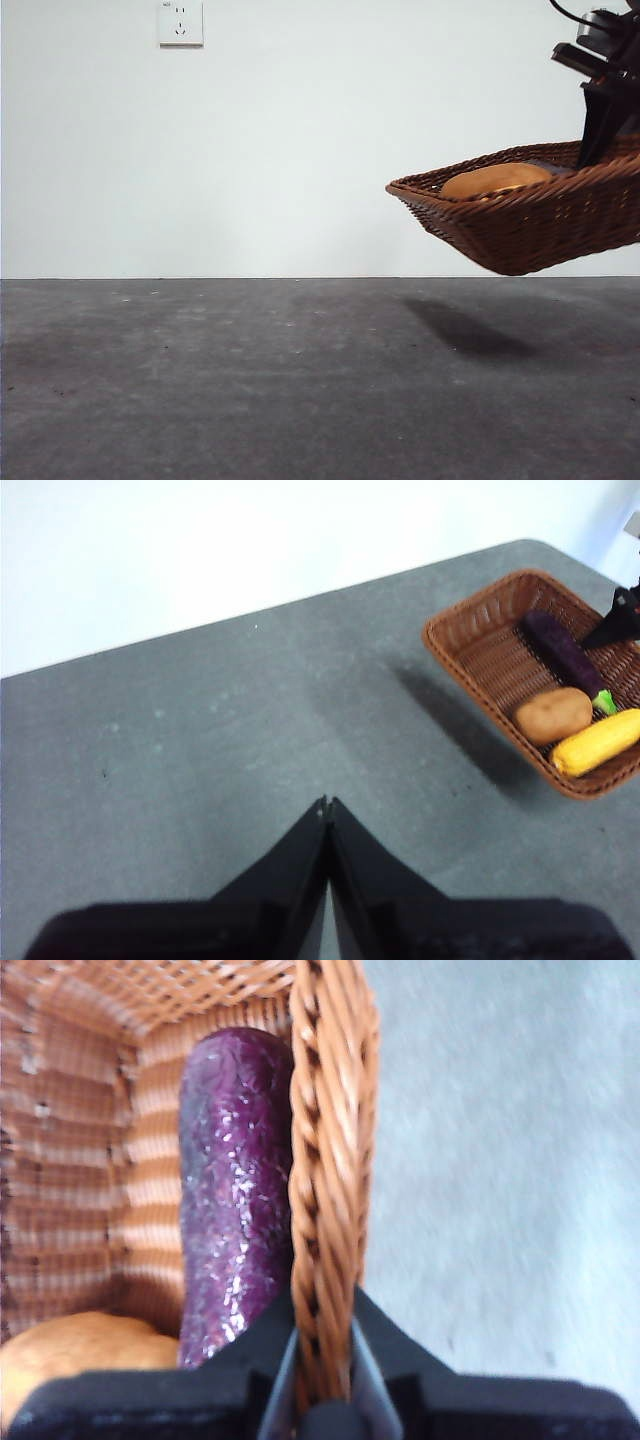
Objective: Help me put the vegetables on the table into the basket
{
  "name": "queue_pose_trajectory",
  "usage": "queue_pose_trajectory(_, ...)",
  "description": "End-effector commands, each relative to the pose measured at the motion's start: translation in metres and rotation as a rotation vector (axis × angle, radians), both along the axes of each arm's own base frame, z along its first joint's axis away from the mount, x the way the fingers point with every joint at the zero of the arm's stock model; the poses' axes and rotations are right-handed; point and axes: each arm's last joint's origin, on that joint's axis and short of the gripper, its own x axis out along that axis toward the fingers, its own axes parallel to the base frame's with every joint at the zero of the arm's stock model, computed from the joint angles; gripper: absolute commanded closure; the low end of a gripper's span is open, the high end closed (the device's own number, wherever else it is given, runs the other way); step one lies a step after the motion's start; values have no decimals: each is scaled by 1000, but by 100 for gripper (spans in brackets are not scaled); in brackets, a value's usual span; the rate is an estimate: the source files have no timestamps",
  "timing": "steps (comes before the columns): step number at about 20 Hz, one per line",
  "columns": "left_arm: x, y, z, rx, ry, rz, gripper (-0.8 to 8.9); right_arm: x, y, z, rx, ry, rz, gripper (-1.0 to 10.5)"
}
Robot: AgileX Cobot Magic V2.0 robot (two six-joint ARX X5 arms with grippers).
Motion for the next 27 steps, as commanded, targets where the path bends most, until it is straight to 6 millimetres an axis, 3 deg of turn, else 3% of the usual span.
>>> queue_pose_trajectory(1,2,-1,-2,22,15,0,822,3,0,-33,11,45,7,959)
queue_pose_trajectory(4,2,-1,-2,22,17,0,822,3,-8,-67,11,85,-18,959)
queue_pose_trajectory(14,2,-1,-4,36,43,0,822,21,-14,-124,-34,207,-36,958)
queue_pose_trajectory(17,4,-2,-4,38,47,0,822,21,-14,-124,-45,201,-36,927)
queue_pose_trajectory(20,5,-3,-5,38,52,1,821,23,-14,-123,-34,180,-31,708)
queue_pose_trajectory(23,7,-4,-5,41,58,1,822,25,-14,-118,-24,163,-27,683)
queue_pose_trajectory(25,7,-4,-5,41,59,0,822,25,-15,-96,-50,114,-38,590)
queue_pose_trajectory(27,7,-4,-5,37,61,-9,822,21,-15,-66,-67,50,-38,587)
